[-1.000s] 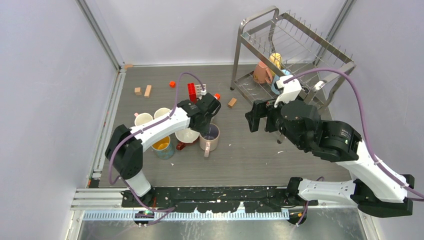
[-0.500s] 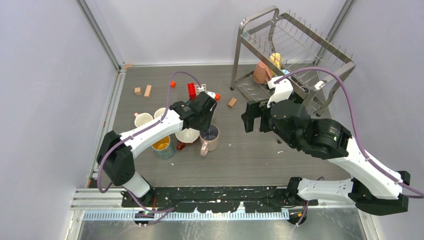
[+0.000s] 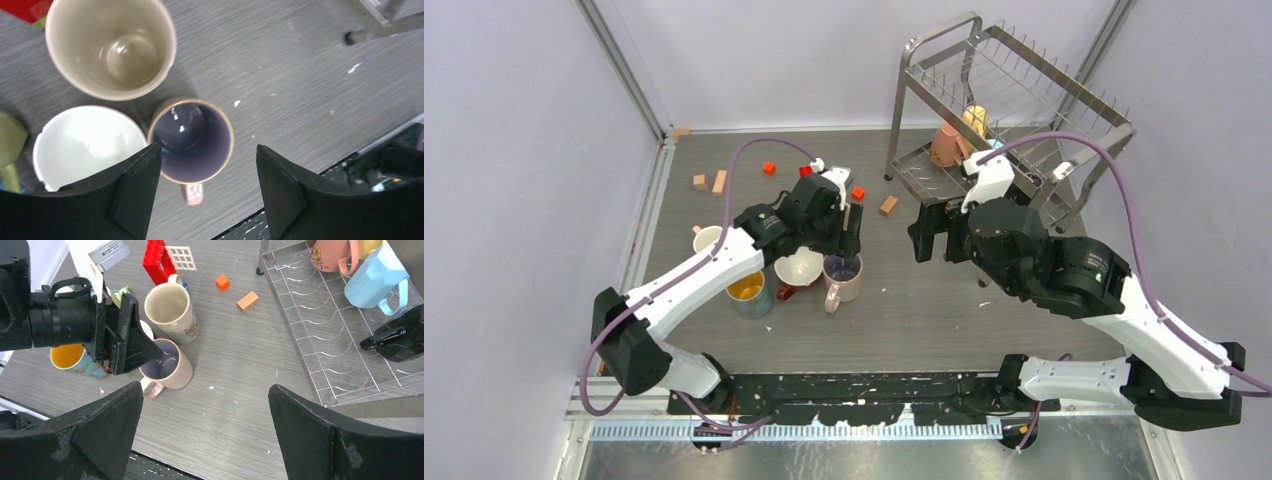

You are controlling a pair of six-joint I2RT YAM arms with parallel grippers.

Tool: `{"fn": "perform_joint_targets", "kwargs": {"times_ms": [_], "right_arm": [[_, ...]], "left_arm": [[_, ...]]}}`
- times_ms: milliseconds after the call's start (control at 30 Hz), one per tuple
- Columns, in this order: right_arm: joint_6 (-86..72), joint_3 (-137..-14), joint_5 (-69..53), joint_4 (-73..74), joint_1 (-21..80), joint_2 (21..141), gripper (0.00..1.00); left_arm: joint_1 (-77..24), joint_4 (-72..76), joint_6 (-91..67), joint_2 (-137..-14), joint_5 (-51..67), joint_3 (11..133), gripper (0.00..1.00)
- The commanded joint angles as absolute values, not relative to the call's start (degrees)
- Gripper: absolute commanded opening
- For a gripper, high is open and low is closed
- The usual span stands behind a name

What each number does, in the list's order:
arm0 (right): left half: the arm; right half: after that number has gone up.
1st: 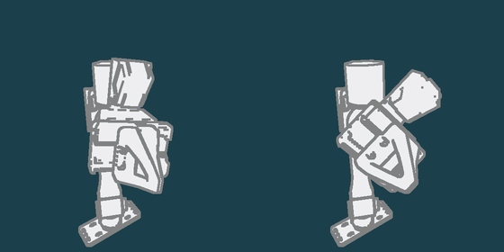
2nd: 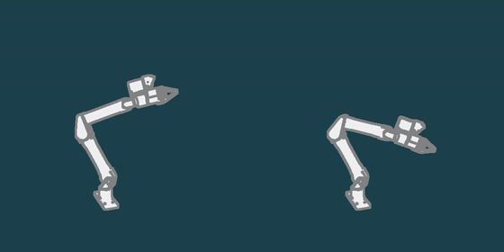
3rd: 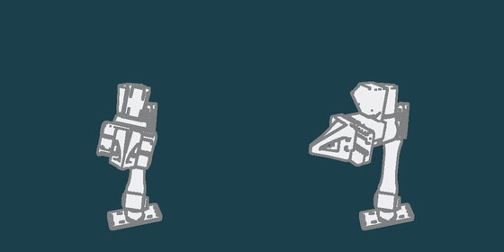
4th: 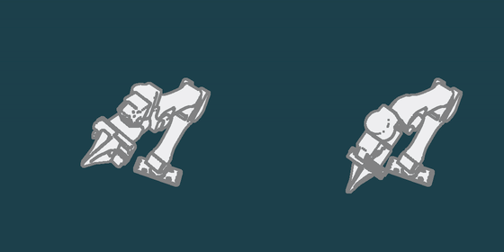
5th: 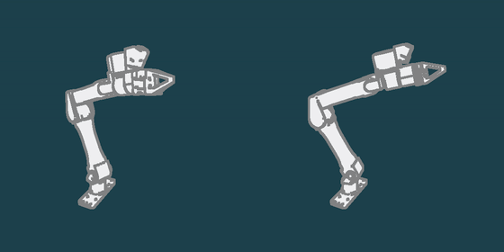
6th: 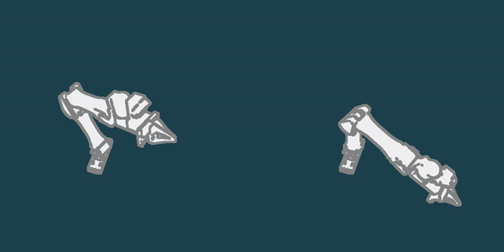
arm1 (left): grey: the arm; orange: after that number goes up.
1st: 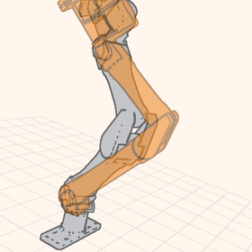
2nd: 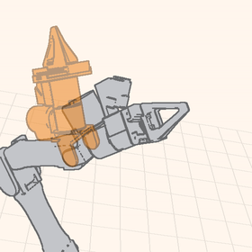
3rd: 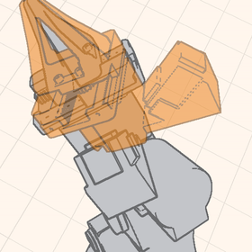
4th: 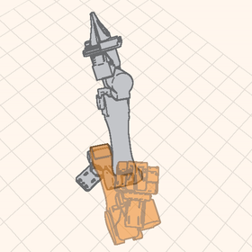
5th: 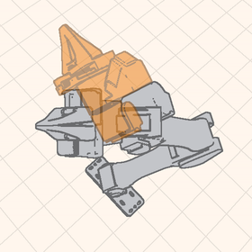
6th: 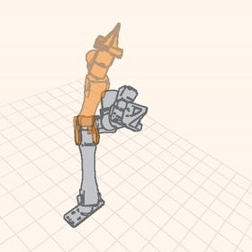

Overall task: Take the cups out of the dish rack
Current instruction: Move the cup to the center of the board, then move the cup to the dish rack.

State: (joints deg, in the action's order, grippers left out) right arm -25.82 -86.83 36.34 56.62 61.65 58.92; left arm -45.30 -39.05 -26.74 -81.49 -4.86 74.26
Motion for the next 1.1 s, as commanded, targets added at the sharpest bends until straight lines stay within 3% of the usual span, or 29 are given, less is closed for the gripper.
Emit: {"fn": "perform_joint_targets", "kwargs": {"times_ms": [0, 267, 600, 1067], "right_arm": [[-25.6, -90.9, 37.3, 54.1, 61.7, 58.5, 1.0], [-23.7, -96.0, 34.9, 53.1, 61.6, 57.4, 1.0], [-22.3, -103.4, 33.4, 55.6, 61.7, 56.2, 1.0], [-23.2, -105.7, 31.2, 56.7, 61.6, 54.2, 1.0]], "left_arm": [[-45.2, -28.6, -29.0, -78.8, 2.1, 76.2, 0.73], [-47.5, -8.3, -29.8, -85.1, 3.6, 74.9, 0.81], [-50.9, 13.5, -26.4, -106.4, 4.1, 85.9, 0.8], [-53.2, 20.8, -18.7, -129.4, 3.3, 105.2, 0.77]]}}
